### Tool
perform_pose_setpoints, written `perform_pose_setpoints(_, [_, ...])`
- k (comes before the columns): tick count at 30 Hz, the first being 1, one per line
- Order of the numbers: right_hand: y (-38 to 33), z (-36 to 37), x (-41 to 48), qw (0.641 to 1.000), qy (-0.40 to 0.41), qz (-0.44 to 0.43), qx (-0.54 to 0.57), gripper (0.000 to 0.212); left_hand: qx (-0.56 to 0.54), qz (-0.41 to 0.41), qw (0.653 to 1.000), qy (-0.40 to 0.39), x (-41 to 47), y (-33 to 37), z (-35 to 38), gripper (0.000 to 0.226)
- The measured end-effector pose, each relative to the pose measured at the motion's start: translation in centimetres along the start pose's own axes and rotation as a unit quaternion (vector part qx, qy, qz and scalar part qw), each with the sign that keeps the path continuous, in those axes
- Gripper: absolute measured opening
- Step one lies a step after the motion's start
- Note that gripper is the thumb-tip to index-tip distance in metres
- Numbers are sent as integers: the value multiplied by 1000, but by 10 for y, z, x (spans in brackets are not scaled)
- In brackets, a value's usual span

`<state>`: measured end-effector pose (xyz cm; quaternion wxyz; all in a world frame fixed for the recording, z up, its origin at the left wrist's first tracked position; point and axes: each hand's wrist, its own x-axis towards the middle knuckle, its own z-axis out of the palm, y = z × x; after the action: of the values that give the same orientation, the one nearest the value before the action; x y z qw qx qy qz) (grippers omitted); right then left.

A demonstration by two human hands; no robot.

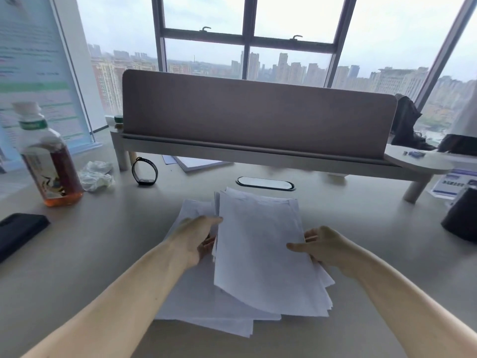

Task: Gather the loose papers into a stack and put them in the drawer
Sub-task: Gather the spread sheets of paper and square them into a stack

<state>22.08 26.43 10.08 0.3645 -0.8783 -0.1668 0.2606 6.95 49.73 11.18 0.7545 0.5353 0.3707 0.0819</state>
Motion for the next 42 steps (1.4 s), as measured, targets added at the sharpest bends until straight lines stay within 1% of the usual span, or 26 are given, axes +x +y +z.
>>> perform_pose_setpoints(1, [0, 1, 2, 1000, 3, 1, -1, 39, 19, -8, 1000, -22, 1, 0, 3, 25])
perform_pose_setpoints(2, [1, 2, 3, 1000, 5, 1, -7, 41, 66, -3, 997, -36, 2, 0, 4, 26])
perform_pose_setpoints(3, [2, 3, 4, 1000, 5, 1, -10, 45, 139, 21, 989, -40, 0, -1, 6, 27])
perform_pose_setpoints(5, [2, 7, 1, 1000, 9, -4, 2, 54, 293, 104, 950, -18, -5, -7, 11, 24])
perform_pose_setpoints(6, [2, 8, 0, 1000, 16, -10, 10, 57, 333, 136, 933, -18, -7, -10, 15, 19])
perform_pose_setpoints(7, [3, 9, -1, 999, 27, -22, 19, 55, 346, 157, 924, -38, -9, -12, 17, 17])
perform_pose_setpoints(9, [1, 11, -6, 996, 47, -39, 58, 40, 319, 200, 922, -90, -13, -17, 17, 30])
perform_pose_setpoints(10, [-2, 12, -9, 991, 55, -55, 111, 46, 288, 232, 924, -99, -17, -16, 15, 35])
perform_pose_setpoints(12, [-14, 14, -13, 961, 71, -106, 245, 76, 190, 307, 928, -92, -25, -9, 8, 41])
perform_pose_setpoints(13, [-23, 13, -17, 940, 85, -150, 294, 79, 136, 334, 929, -83, -29, -2, 3, 43])
perform_pose_setpoints(14, [-35, 12, -21, 920, 105, -201, 320, 68, 91, 357, 927, -73, -34, 6, -1, 41])
perform_pose_setpoints(16, [-61, 9, -34, 898, 145, -283, 305, 31, 62, 411, 908, -57, -39, 20, -8, 33])
perform_pose_setpoints(17, [-73, 8, -42, 891, 162, -316, 283, 21, 67, 439, 895, -49, -40, 23, -11, 37])
perform_pose_setpoints(19, [-83, 7, -48, 880, 187, -368, 234, 21, 81, 481, 872, -19, -41, 24, -17, 46])
perform_pose_setpoints(22, [-78, 8, -49, 871, 219, -381, 219, 19, 112, 522, 845, 15, -40, 17, -17, 49])
perform_pose_setpoints(24, [-71, 11, -51, 868, 210, -372, 252, 8, 92, 524, 847, 8, -39, 15, -13, 51])
perform_pose_setpoints(26, [-67, 11, -50, 861, 212, -368, 280, 13, 91, 516, 852, -11, -38, 15, -8, 55])
perform_pose_setpoints(28, [-65, 7, -49, 853, 205, -368, 307, 12, 113, 512, 851, -7, -37, 17, -3, 60])
perform_pose_setpoints(31, [-61, 7, -42, 847, 167, -364, 349, 23, 138, 490, 861, 4, -33, 15, 2, 50])
perform_pose_setpoints(33, [-52, 12, -35, 859, 161, -357, 330, 30, 128, 478, 869, 18, -30, 6, 2, 40])
perform_pose_setpoints(34, [-47, 16, -31, 873, 163, -353, 293, 34, 121, 464, 877, 17, -29, 2, 1, 38])
perform_pose_setpoints(36, [-41, 21, -25, 899, 196, -337, 200, 39, 134, 450, 883, 2, -33, -3, 1, 36])
perform_pose_setpoints(37, [-42, 19, -24, 902, 216, -326, 183, 36, 139, 450, 882, -1, -36, -3, 1, 35])
perform_pose_setpoints(39, [-54, 7, -22, 899, 234, -306, 208, 27, 119, 438, 891, -19, -40, 2, 1, 27])
perform_pose_setpoints(40, [-59, -3, -20, 905, 221, -288, 219, 23, 106, 415, 903, -36, -42, 4, 0, 21])
perform_pose_setpoints(42, [-64, -19, -11, 938, 163, -230, 200, 22, 153, 356, 921, -35, -38, 2, -12, 13])
